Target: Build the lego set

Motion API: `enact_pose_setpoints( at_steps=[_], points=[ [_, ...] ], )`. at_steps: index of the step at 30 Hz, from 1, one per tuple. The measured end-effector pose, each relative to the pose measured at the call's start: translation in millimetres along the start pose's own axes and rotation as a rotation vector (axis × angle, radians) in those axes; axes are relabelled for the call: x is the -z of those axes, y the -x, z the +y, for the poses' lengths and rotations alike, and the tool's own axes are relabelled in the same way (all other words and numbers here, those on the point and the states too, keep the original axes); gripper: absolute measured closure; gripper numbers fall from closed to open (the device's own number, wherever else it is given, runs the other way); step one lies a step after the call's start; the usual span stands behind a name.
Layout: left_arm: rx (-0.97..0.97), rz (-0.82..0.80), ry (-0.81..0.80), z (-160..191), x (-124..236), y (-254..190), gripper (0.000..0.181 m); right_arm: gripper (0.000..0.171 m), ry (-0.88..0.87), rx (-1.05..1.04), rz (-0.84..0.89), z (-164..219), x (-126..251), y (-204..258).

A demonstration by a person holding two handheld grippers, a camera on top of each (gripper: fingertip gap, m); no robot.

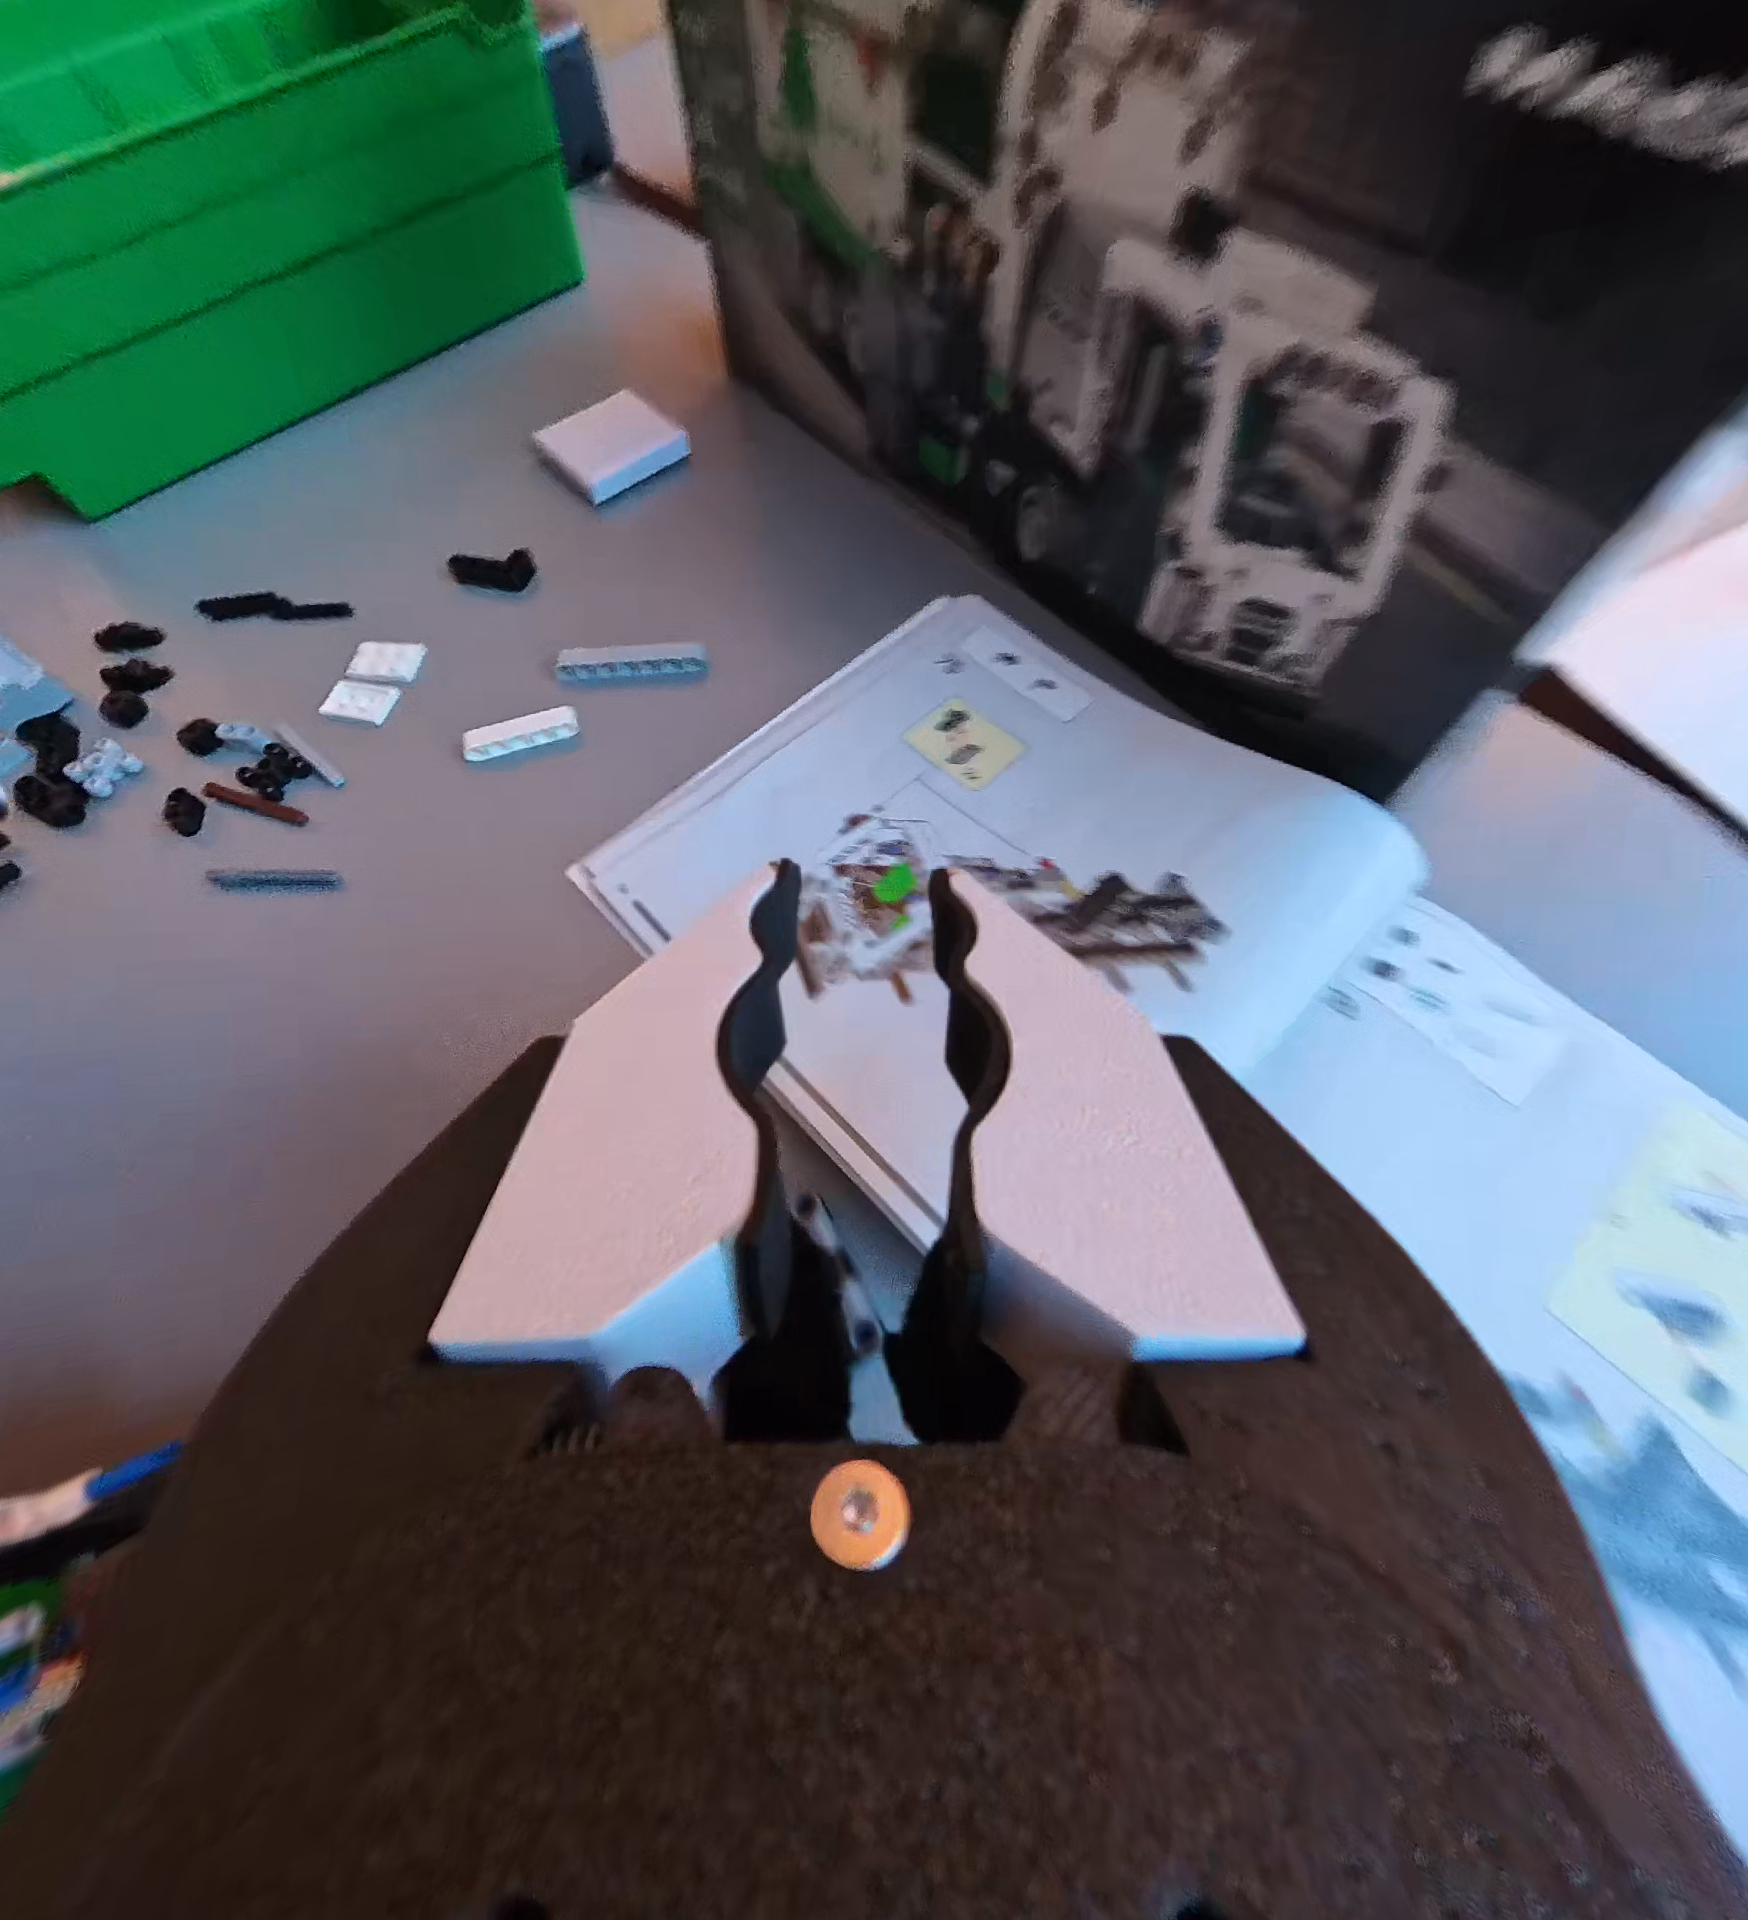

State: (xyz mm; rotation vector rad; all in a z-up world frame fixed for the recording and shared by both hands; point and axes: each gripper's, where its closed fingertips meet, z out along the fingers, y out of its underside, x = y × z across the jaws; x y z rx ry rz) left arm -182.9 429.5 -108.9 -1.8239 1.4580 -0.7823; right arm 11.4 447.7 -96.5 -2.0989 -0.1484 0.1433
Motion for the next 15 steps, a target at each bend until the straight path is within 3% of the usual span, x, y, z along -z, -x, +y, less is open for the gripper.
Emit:
enact_pose_setpoints(
  at_steps=[3, 9, 12, 15],
  points=[
    [-0.028, 0.017, -0.012, -5, -7, -16, 0.164, 0.149, -0.091, -0.079, 0.194, 21, 70, -31],
    [-0.021, 0.065, -0.020, -7, -19, -34, 0.165, 0.151, -0.081, -0.341, 0.639, 163, 211, -77],
    [-0.036, 0.100, -0.037, -16, -22, -42, 0.165, 0.157, -0.040, -0.406, 0.706, 195, 235, -88],
    [-0.076, 0.092, -0.040, -21, -20, -42, 0.165, 0.163, 0.009, -0.387, 0.665, 201, 229, -89]
  ],
)
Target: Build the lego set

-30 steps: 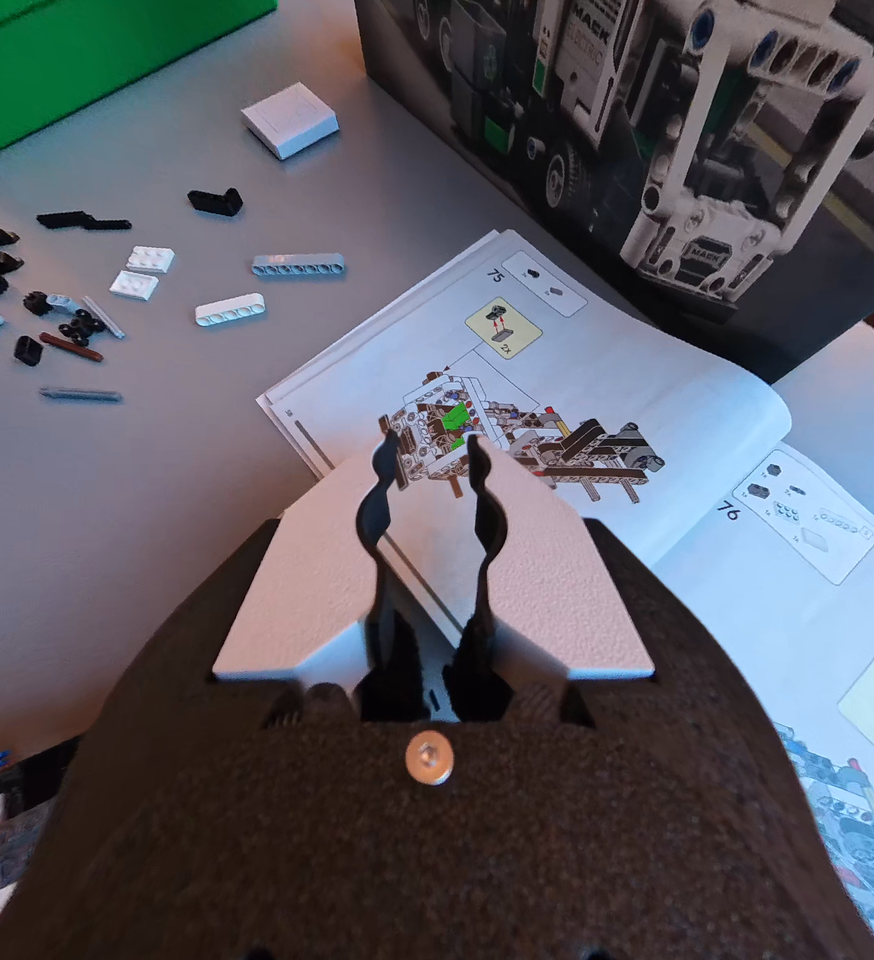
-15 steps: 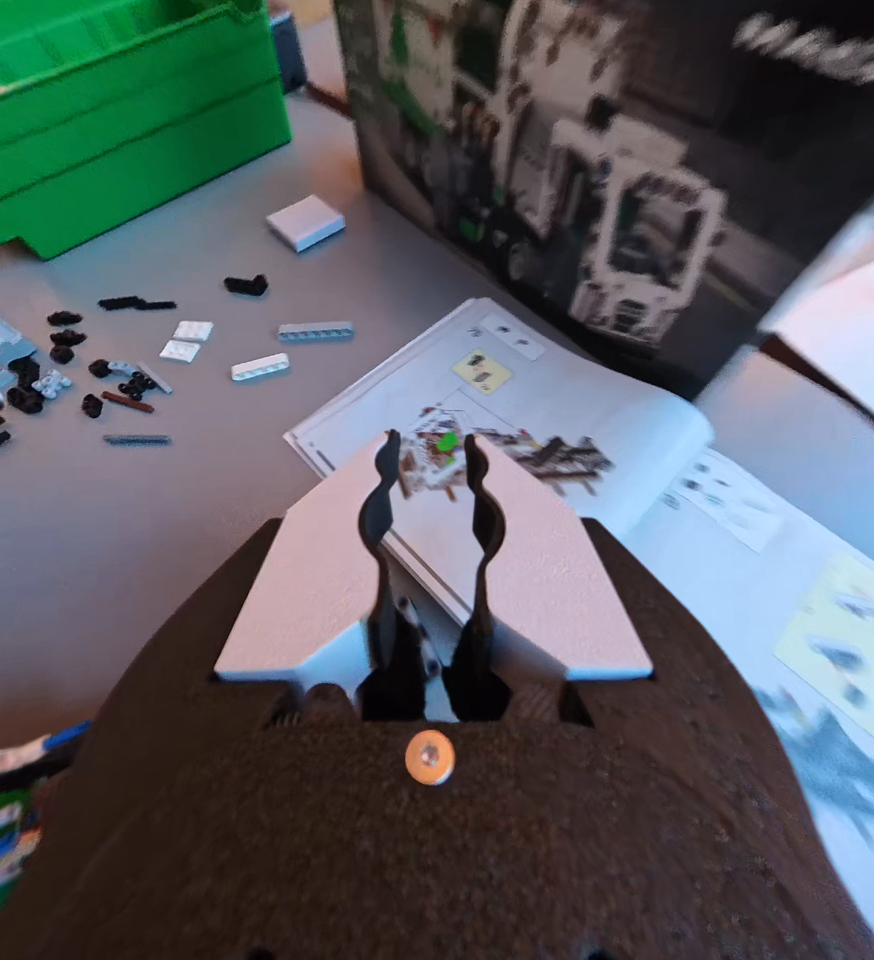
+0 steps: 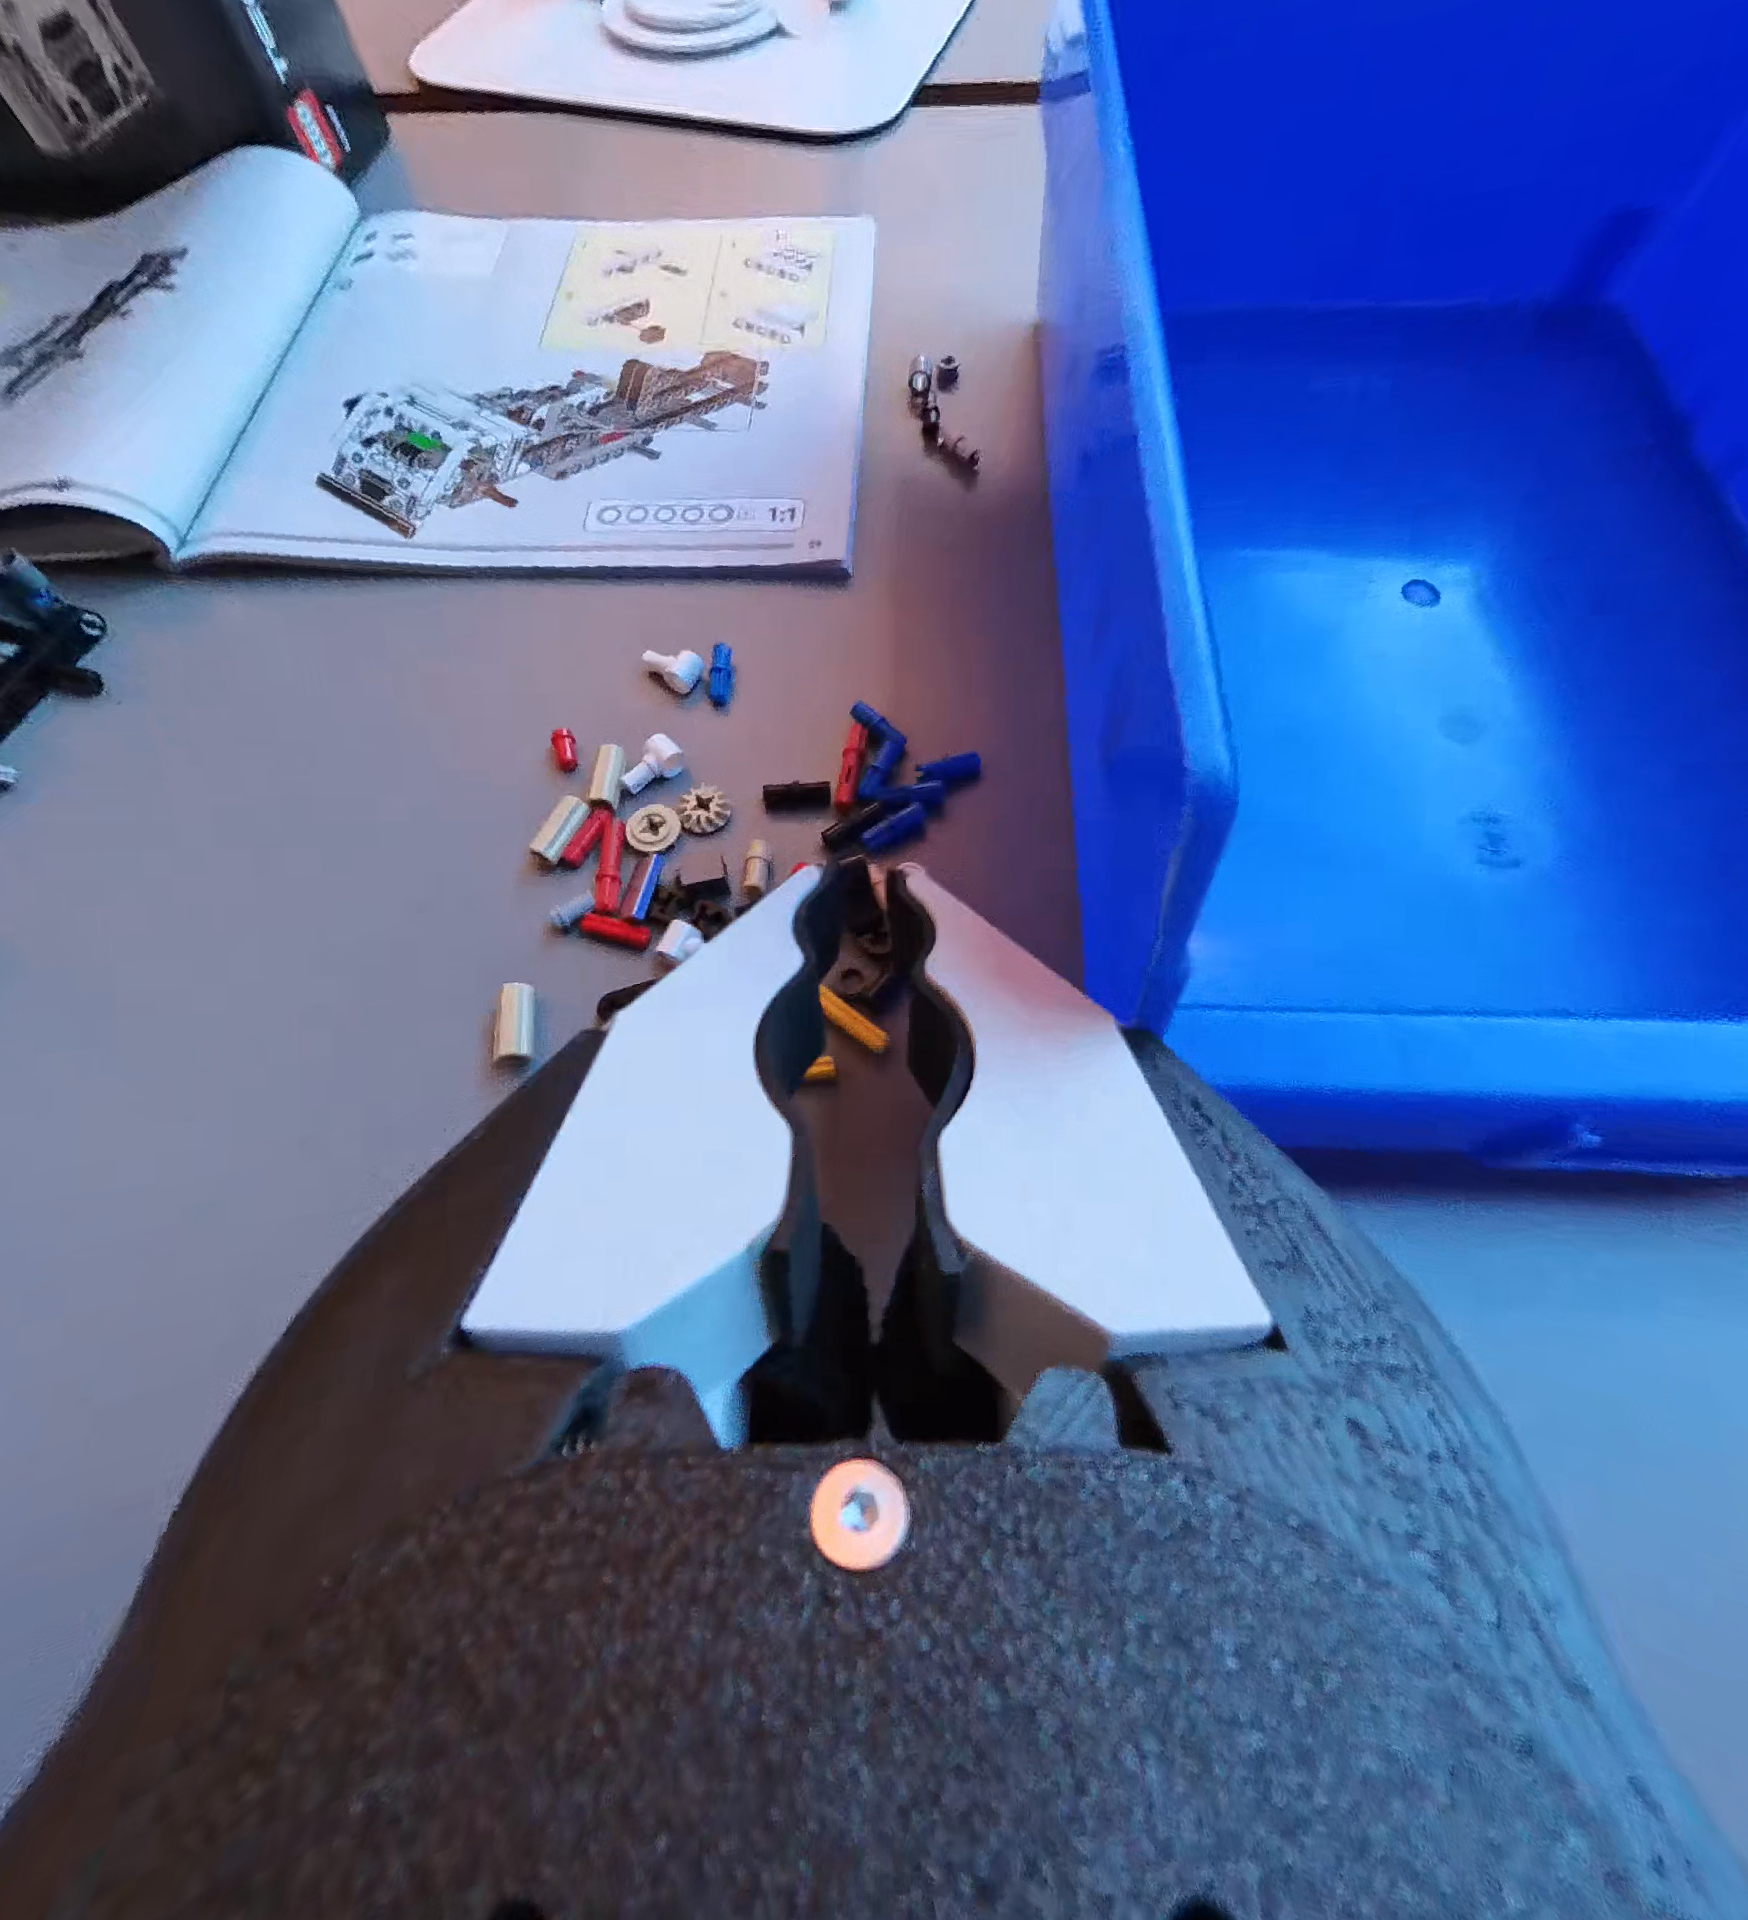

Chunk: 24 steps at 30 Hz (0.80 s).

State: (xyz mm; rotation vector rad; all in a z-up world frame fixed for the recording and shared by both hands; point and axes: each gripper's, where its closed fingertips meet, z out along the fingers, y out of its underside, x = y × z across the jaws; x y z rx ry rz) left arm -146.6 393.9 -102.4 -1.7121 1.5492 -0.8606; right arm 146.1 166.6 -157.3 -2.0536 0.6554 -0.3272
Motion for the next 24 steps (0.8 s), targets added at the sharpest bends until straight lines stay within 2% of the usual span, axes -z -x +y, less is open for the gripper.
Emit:
enact_pose_setpoints(
  at_steps=[9, 14, 18, 24],
  points=[
    [0.016, -0.018, -0.014, 1, 9, 4, 0.165, 0.159, 0.101, 0.130, 0.011, 10, -12, 7],
    [0.025, -0.016, -0.014, 3, 10, 4, 0.166, 0.158, 0.174, 0.150, -0.067, 20, -16, 23],
    [0.026, -0.019, -0.011, 4, 10, 7, 0.166, 0.156, 0.156, 0.135, -0.128, 18, -12, 36],
    [0.026, -0.011, -0.005, 4, 7, 7, 0.166, 0.156, 0.147, 0.107, -0.098, 17, -13, 31]
  ],
)
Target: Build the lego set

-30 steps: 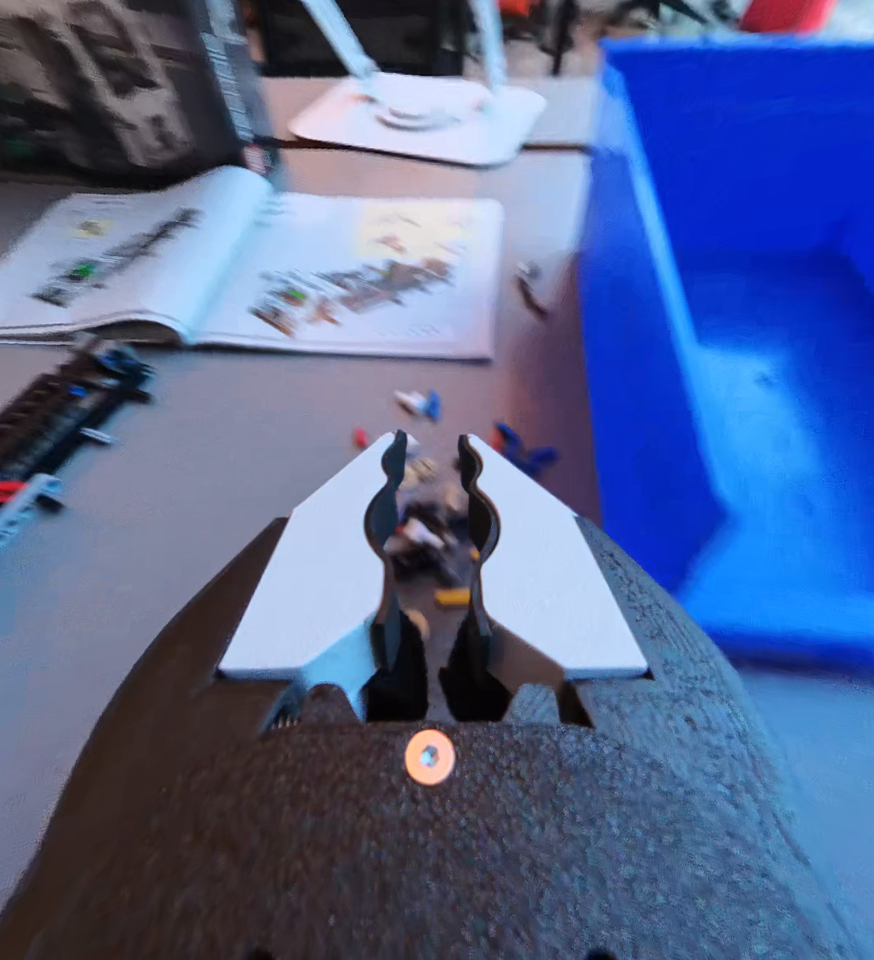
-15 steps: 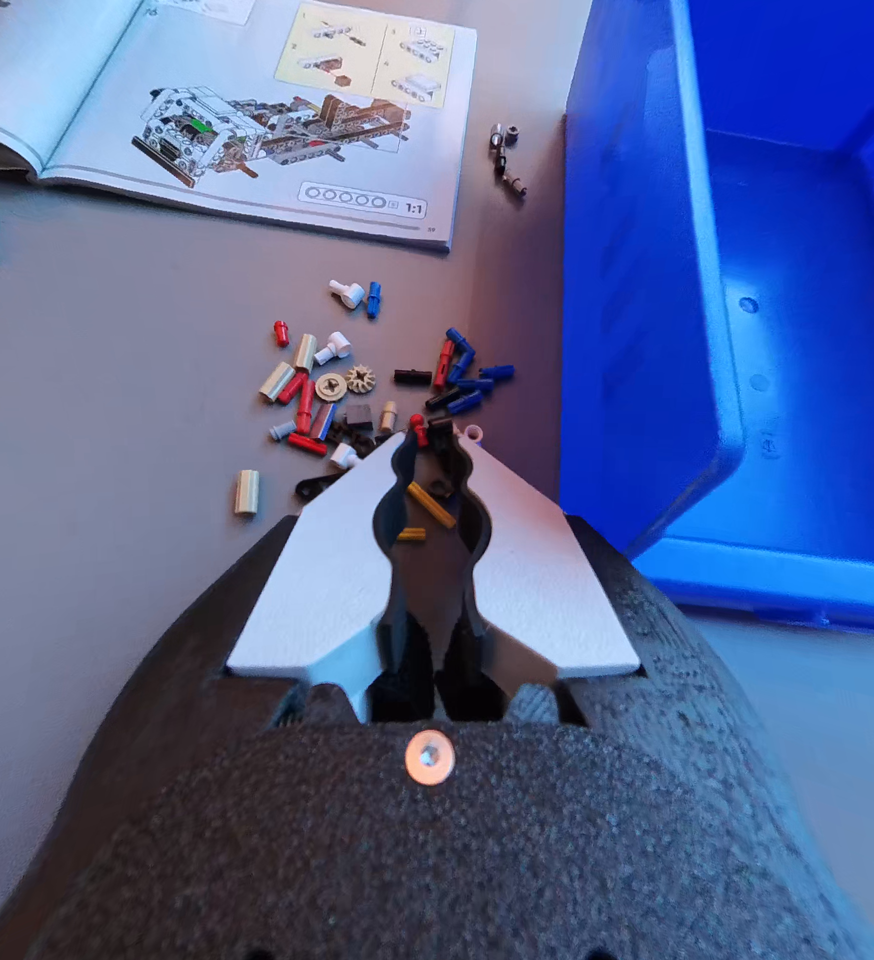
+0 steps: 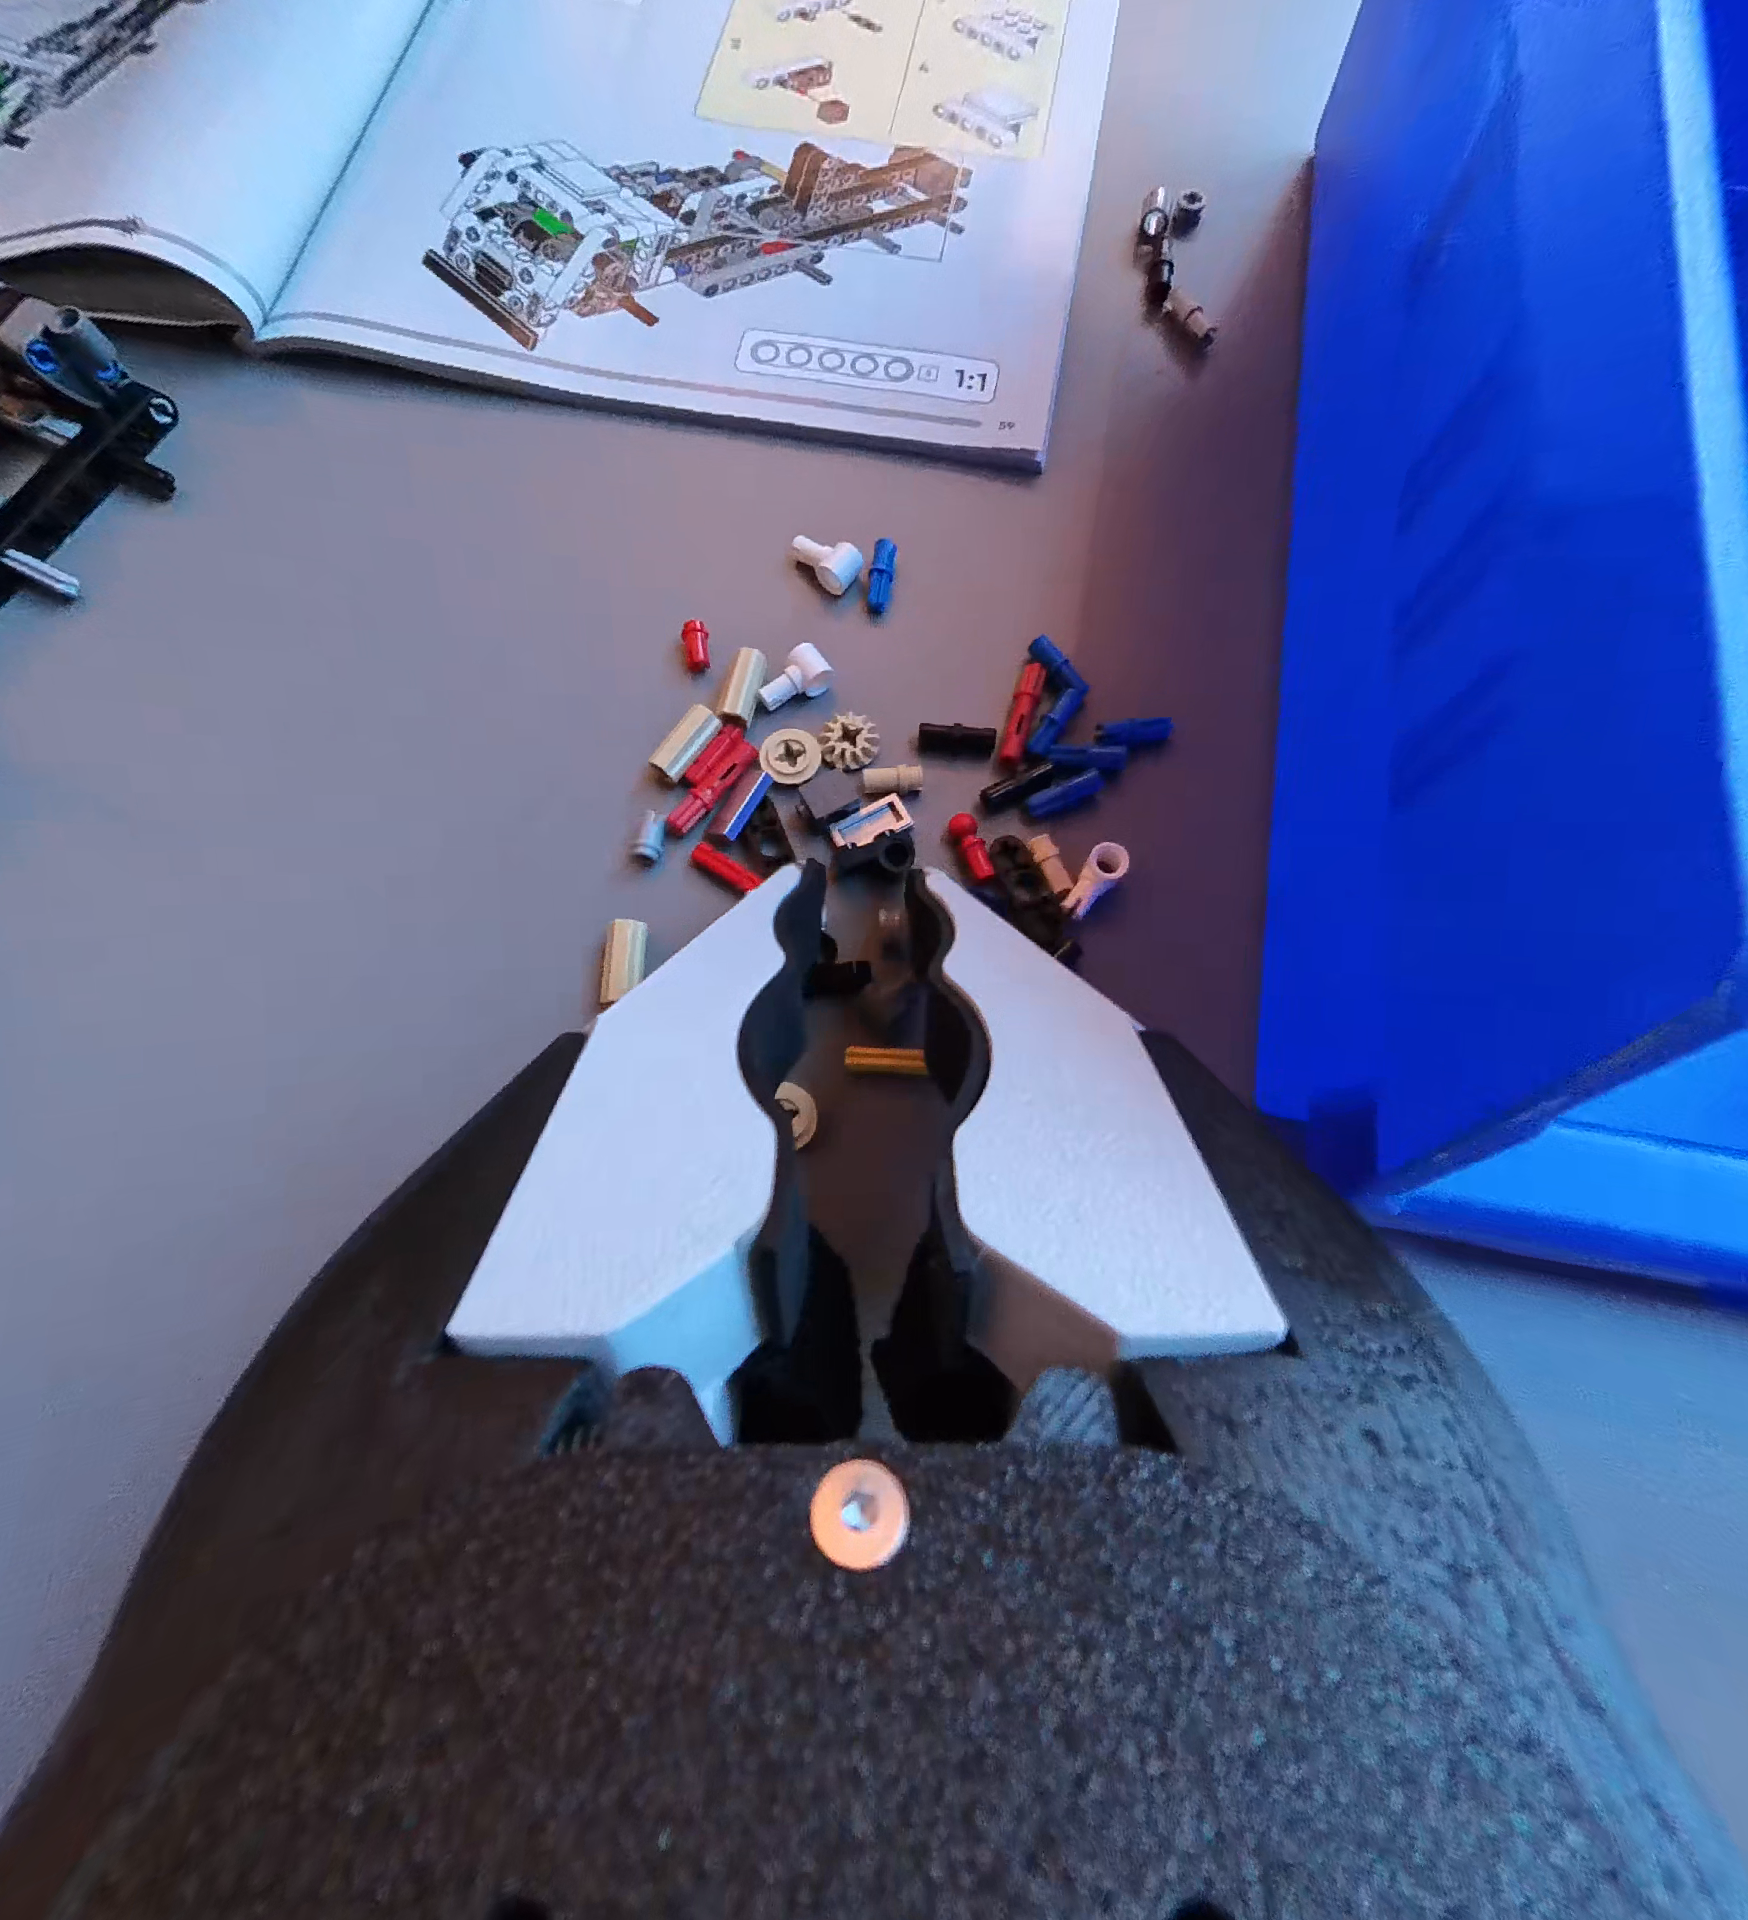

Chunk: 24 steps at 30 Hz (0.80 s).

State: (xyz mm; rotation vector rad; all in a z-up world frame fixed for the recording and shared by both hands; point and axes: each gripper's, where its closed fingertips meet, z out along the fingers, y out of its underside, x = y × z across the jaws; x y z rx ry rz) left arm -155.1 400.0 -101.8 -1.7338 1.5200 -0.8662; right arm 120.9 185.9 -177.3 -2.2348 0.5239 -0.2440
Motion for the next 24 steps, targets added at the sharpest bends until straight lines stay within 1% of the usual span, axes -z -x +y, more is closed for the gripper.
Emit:
enact_pose_setpoints(
  at_steps=[4, 6, 10, 12, 18, 21, 24],
  points=[
    [-0.007, 0.007, 0.005, -1, -2, -2, 0.166, 0.156, 0.016, -0.014, 0.011, -2, -5, 0],
    [-0.007, 0.008, 0.007, -1, -2, -1, 0.166, 0.152, 0.048, -0.015, 0.012, 1, -9, 0],
    [0.000, 0.007, 0.003, -1, -2, -2, 0.166, 0.152, 0.039, -0.024, 0.018, -2, -10, 1],
    [0.002, 0.006, 0.001, -1, -2, -2, 0.166, 0.156, 0.042, -0.017, 0.017, -2, -11, 1],
    [0.000, -0.001, 0.002, 0, 1, -2, 0.167, 0.156, 0.013, 0.028, 0.011, -6, -6, 6],
    [0.002, -0.001, -0.003, -1, 3, -3, 0.167, 0.156, -0.072, 0.142, -0.112, -18, 13, 39],
    [-0.002, -0.002, -0.008, 0, 5, -5, 0.167, 0.156, -0.092, 0.330, -0.364, -8, 32, 97]
  ],
)
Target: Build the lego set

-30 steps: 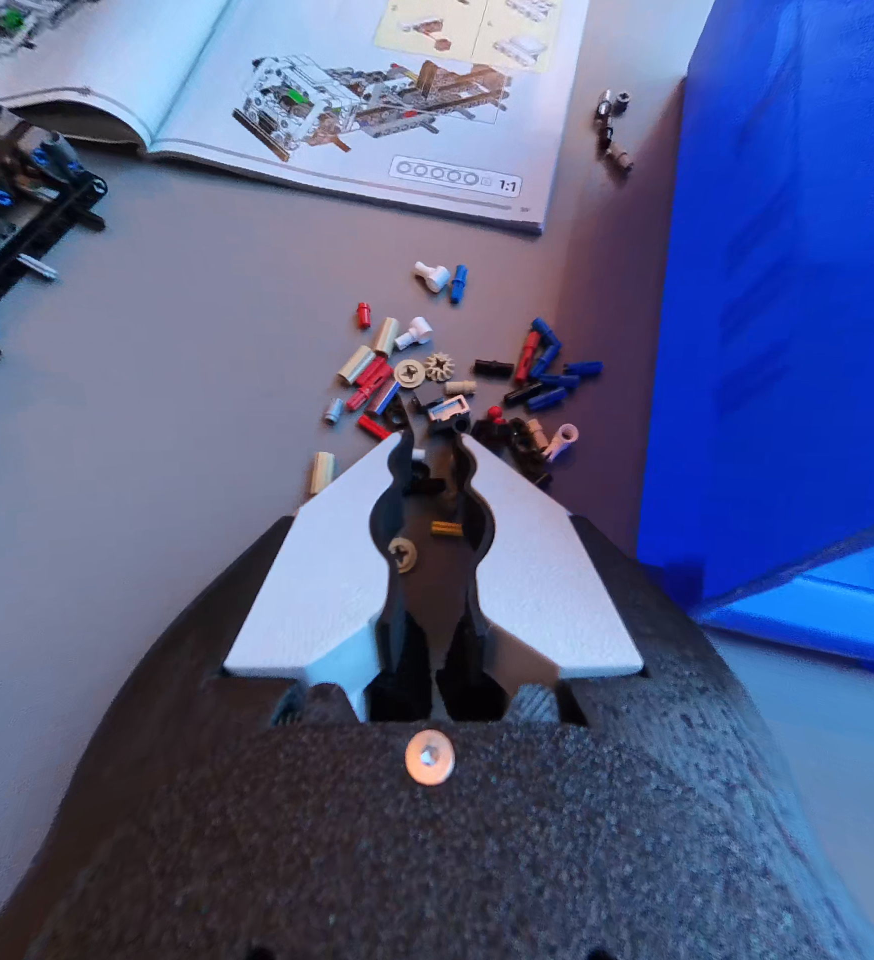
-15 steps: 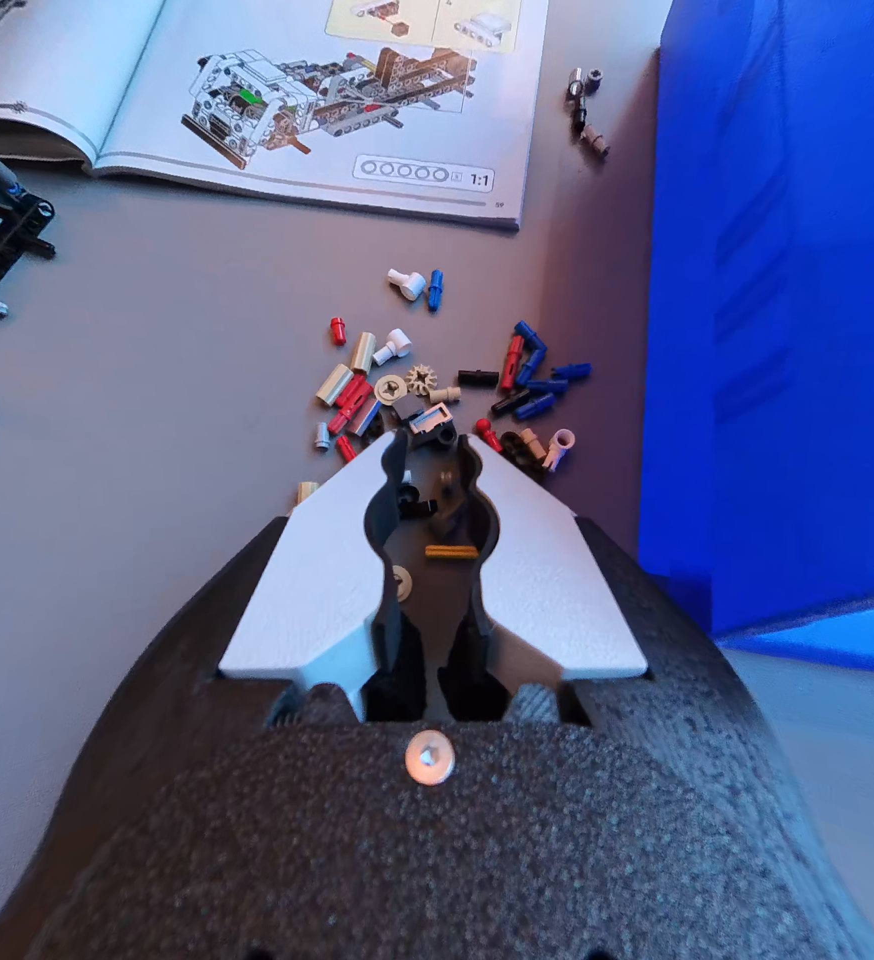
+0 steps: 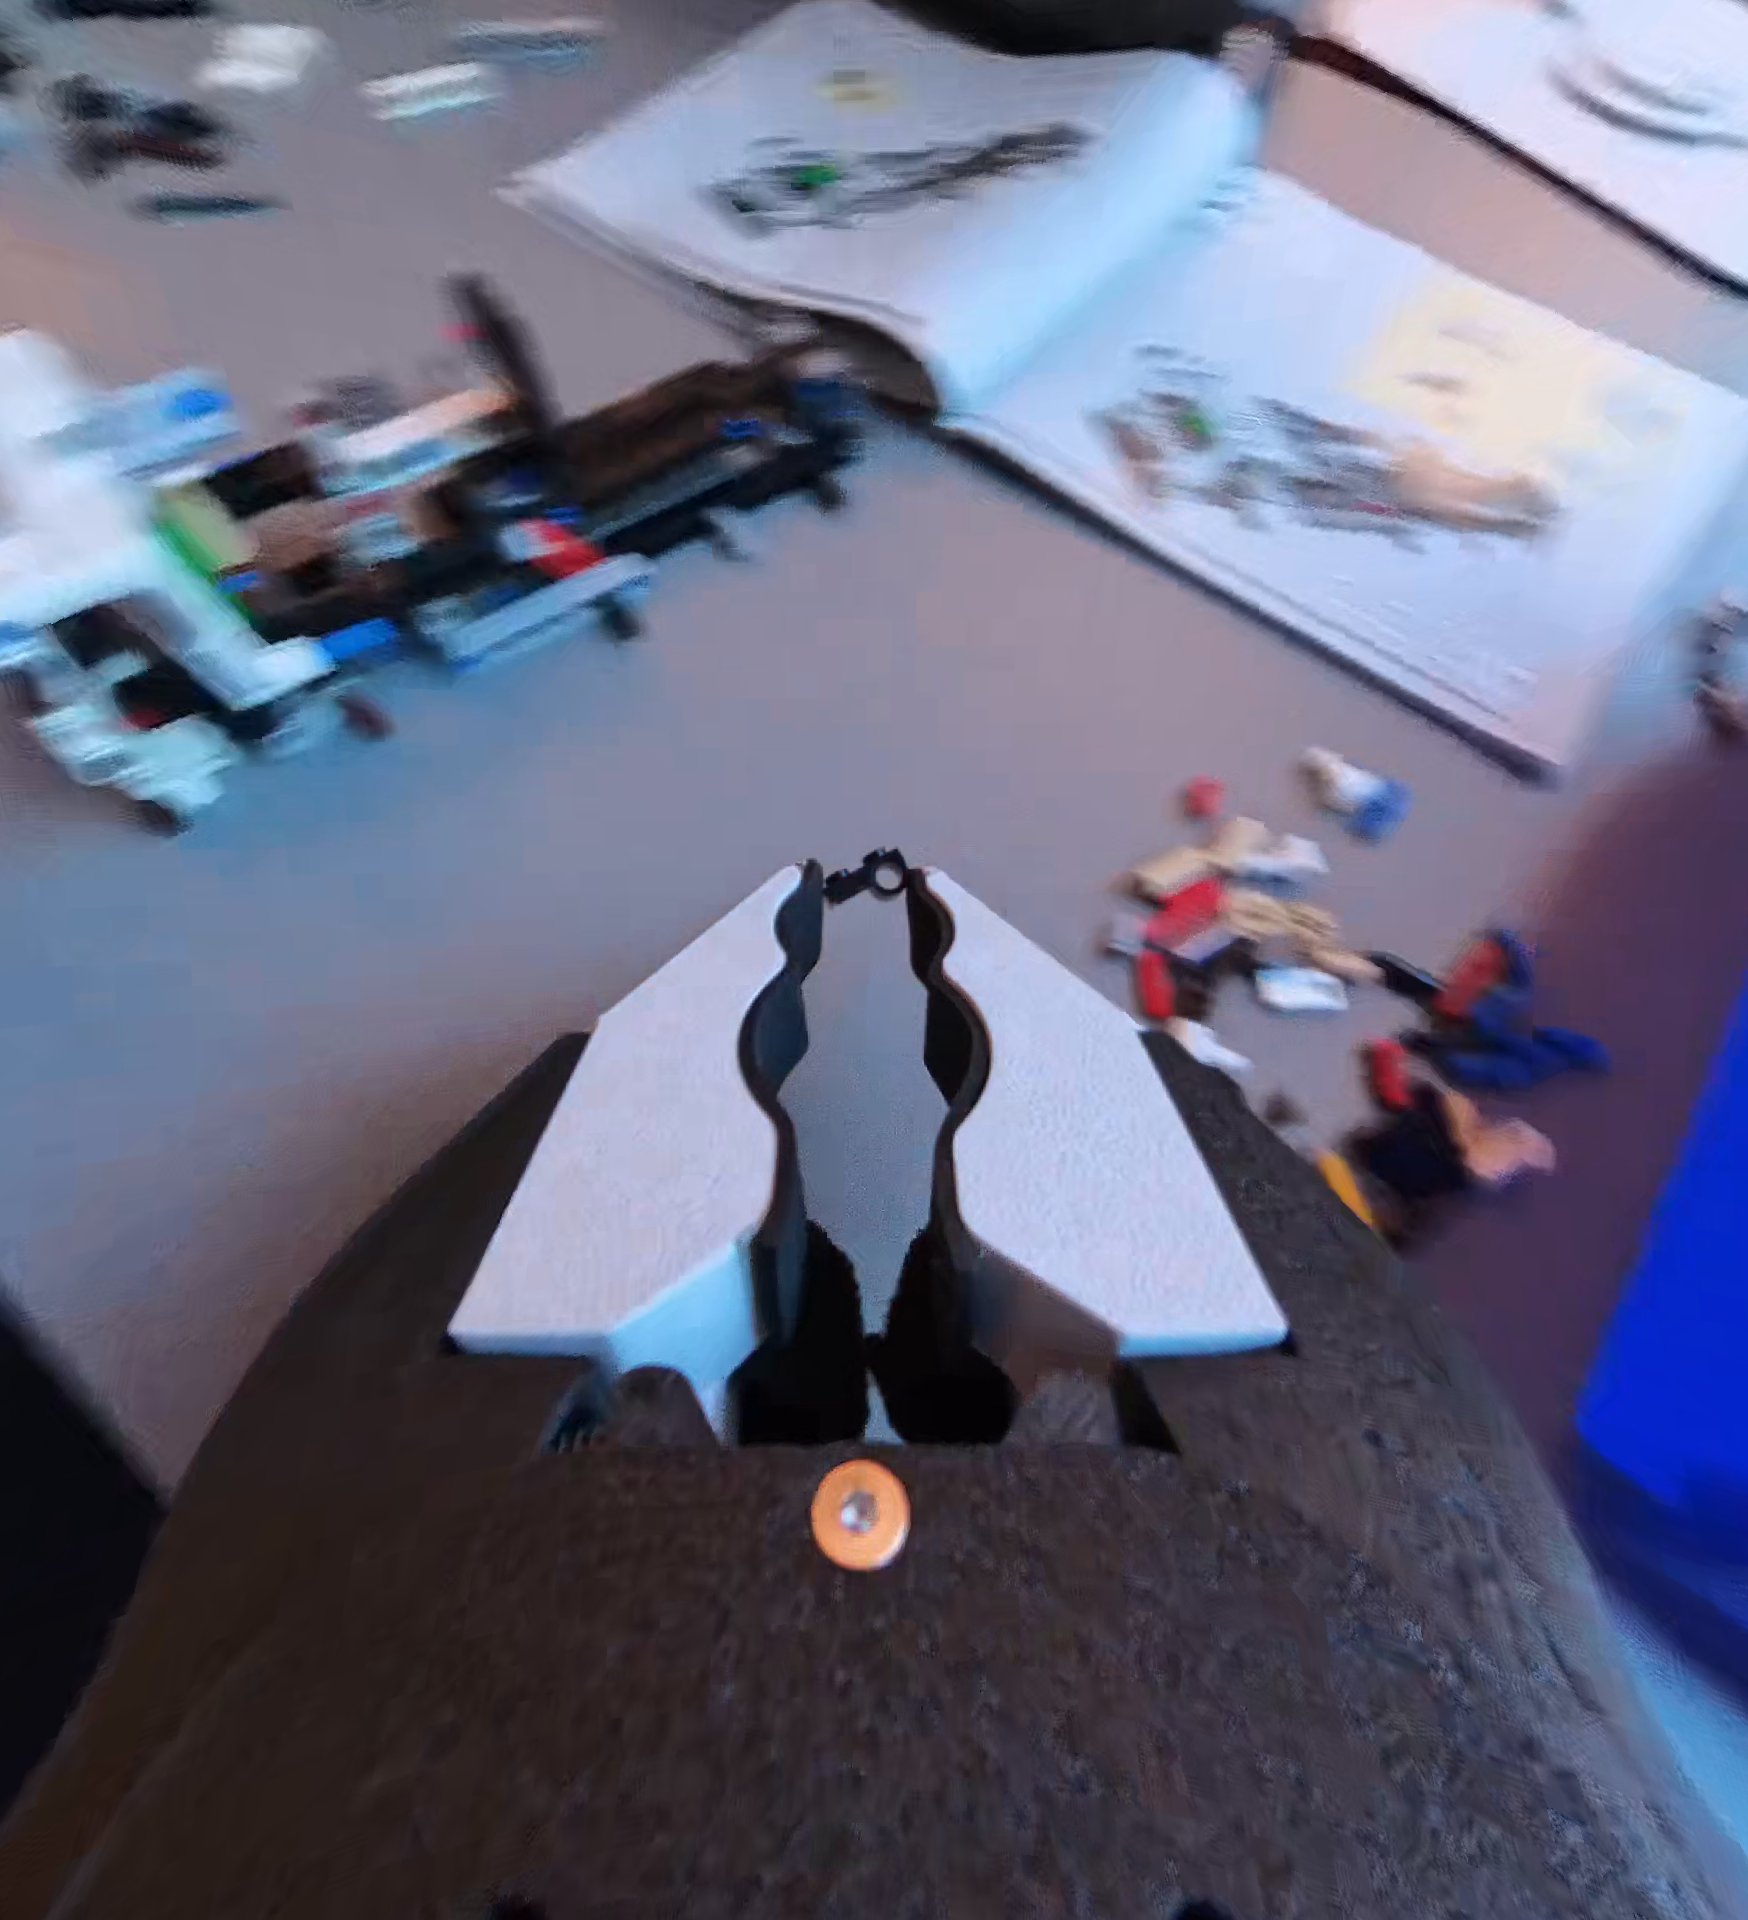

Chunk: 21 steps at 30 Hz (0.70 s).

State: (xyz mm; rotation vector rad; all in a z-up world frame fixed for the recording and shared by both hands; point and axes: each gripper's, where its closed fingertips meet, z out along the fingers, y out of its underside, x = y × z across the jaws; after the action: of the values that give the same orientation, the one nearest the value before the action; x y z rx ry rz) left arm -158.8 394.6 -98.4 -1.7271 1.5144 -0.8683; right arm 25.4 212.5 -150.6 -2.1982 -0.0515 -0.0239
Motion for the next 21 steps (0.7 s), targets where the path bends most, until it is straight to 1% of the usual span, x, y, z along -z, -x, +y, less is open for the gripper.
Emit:
enact_pose_setpoints(
  at_steps=[2, 4, 7, 9, 14, 16, 18, 20, 21],
  points=[
    [-0.001, 0.002, -0.005, 1, 1, -2, 0.167, 0.156, 0.006, 0.071, -0.137, 2, -3, 30],
    [-0.003, 0.001, -0.009, 2, 3, -5, 0.167, 0.156, 0.016, 0.117, -0.238, 4, -6, 51],
    [-0.002, -0.004, -0.015, 4, 7, -8, 0.167, 0.156, 0.082, 0.153, -0.315, 15, -13, 67],
    [-0.001, -0.011, -0.021, 5, 10, -10, 0.167, 0.156, 0.134, 0.183, -0.306, 24, -17, 68],
    [0.004, -0.018, -0.031, 5, 14, -13, 0.167, 0.155, 0.128, 0.197, -0.300, 25, -18, 70],
    [0.003, -0.016, -0.028, 6, 13, -14, 0.167, 0.148, 0.103, 0.179, -0.303, 22, -16, 71],
    [0.001, -0.012, -0.023, 7, 12, -15, 0.167, 0.147, 0.051, 0.127, -0.302, 15, -10, 67],
    [-0.001, -0.005, -0.013, 8, 10, -16, 0.167, 0.147, -0.001, 0.068, -0.244, 11, -3, 51],
    [-0.002, -0.001, -0.008, 8, 8, -17, 0.167, 0.148, -0.023, 0.027, -0.160, 10, 0, 32]
  ],
)
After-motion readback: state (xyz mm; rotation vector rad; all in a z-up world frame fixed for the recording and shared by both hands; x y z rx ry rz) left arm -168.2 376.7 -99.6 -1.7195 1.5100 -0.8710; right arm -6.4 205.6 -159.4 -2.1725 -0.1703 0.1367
